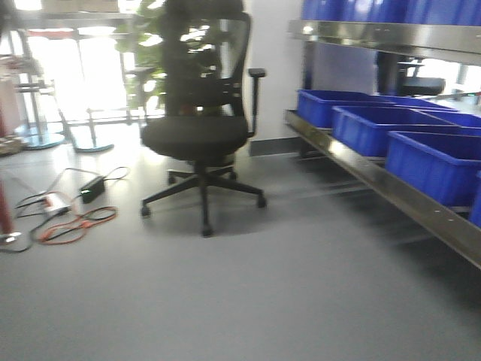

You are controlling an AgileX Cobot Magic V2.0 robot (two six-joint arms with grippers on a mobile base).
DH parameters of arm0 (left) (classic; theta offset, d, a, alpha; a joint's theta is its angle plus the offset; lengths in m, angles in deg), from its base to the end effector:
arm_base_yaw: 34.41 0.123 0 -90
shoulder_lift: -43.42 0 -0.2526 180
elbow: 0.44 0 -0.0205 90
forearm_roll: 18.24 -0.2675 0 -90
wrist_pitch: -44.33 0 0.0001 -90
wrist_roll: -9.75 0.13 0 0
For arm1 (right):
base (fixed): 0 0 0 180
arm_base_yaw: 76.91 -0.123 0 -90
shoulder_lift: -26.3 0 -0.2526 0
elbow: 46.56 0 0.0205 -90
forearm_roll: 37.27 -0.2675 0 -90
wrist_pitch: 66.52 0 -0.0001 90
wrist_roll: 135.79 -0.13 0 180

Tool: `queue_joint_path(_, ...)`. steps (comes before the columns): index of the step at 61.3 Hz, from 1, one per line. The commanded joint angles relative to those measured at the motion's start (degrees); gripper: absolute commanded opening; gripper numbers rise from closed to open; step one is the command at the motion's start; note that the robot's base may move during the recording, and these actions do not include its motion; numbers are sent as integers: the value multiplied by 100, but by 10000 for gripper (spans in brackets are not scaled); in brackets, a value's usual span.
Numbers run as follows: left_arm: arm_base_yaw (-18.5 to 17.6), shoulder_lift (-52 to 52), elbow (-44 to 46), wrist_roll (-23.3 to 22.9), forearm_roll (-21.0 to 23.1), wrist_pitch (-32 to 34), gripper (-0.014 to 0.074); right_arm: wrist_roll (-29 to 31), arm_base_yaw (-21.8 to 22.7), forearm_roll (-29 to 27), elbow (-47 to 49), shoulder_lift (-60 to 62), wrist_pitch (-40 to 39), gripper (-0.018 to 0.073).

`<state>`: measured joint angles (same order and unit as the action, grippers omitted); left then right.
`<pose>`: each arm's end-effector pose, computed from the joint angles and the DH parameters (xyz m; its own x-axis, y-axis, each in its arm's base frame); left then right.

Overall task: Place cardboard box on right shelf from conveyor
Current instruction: 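Drive the base to the steel shelf holding the box in the right gripper, then turn and approach the shelf rack with the box held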

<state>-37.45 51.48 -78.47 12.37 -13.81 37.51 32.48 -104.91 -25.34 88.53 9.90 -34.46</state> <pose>0.1449 -0.0089 0.1905 -0.0523 -0.0283 -0.9982 0.0606 0.9977 -0.0315 0.1052 0.0398 0.3343 -0.0535 0.0026 -0.9986 -0.3685 0.9293 0.0221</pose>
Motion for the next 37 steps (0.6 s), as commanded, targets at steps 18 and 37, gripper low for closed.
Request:
queue_joint_path(18,0,-82,-52,1,34,489,-116,45,24,117,156,-76,-578,172)
queue_joint_path(37,-10,-82,-52,1,34,489,-116,45,24,117,156,-76,-578,172)
